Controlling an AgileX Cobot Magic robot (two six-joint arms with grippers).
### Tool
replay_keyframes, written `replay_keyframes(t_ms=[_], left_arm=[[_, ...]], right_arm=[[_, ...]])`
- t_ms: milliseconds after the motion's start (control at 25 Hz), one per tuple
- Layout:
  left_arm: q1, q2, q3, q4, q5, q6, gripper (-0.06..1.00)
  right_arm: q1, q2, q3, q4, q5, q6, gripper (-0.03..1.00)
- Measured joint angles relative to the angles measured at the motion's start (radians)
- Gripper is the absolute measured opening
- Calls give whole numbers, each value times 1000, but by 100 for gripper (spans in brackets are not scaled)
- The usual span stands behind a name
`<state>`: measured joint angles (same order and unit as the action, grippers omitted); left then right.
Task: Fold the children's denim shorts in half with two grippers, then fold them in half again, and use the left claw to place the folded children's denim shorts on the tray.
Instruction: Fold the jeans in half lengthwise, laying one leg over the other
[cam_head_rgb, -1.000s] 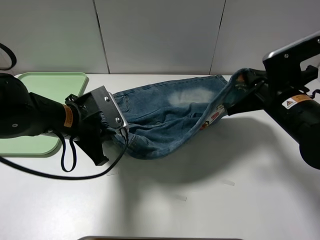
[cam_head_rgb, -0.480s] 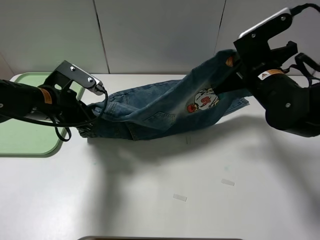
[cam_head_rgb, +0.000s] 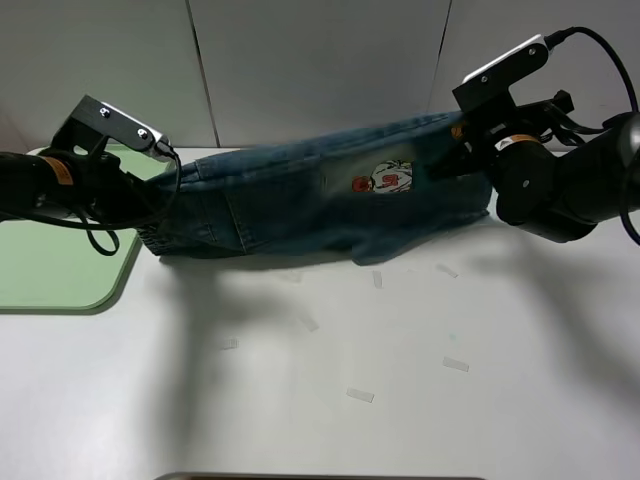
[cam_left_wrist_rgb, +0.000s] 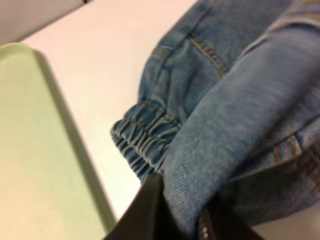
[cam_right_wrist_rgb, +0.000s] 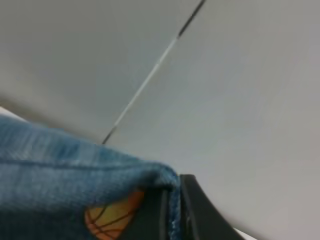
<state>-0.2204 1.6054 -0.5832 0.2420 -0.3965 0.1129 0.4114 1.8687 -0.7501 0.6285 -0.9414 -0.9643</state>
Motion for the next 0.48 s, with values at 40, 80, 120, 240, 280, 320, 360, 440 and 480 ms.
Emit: replay_keyframes(t_ms=[40,80,120,240,280,320,360,440,480], left_arm=[[9,10,0,1,-12,4,10],[14,23,0,1,-28,11,10],[16,36,-1,3,-44,17,10],[20,93,-1,9,-90,48,10],[21,114,-2,9,-106,58,10],[21,134,-2,9,-115,68,10],[21,151,-2,9,-126,81,10],[21,174,-2,9,-147,102,10],[21,183,-2,9,-159,107,10]], right_arm=[[-2,6,-8,-4,8,1,-1],[-5,11,-15,-7,12,1,-1],[-7,18,-24,-8,16,1,-1],[-8,37,-32,-17,19,1,-1],[-8,43,-34,-21,19,1,-1],[-8,51,-35,-21,19,1,-1],[-8,60,-35,-22,19,1,-1],[-8,81,-35,-22,16,1,-1],[-8,91,-35,-22,16,1,-1]])
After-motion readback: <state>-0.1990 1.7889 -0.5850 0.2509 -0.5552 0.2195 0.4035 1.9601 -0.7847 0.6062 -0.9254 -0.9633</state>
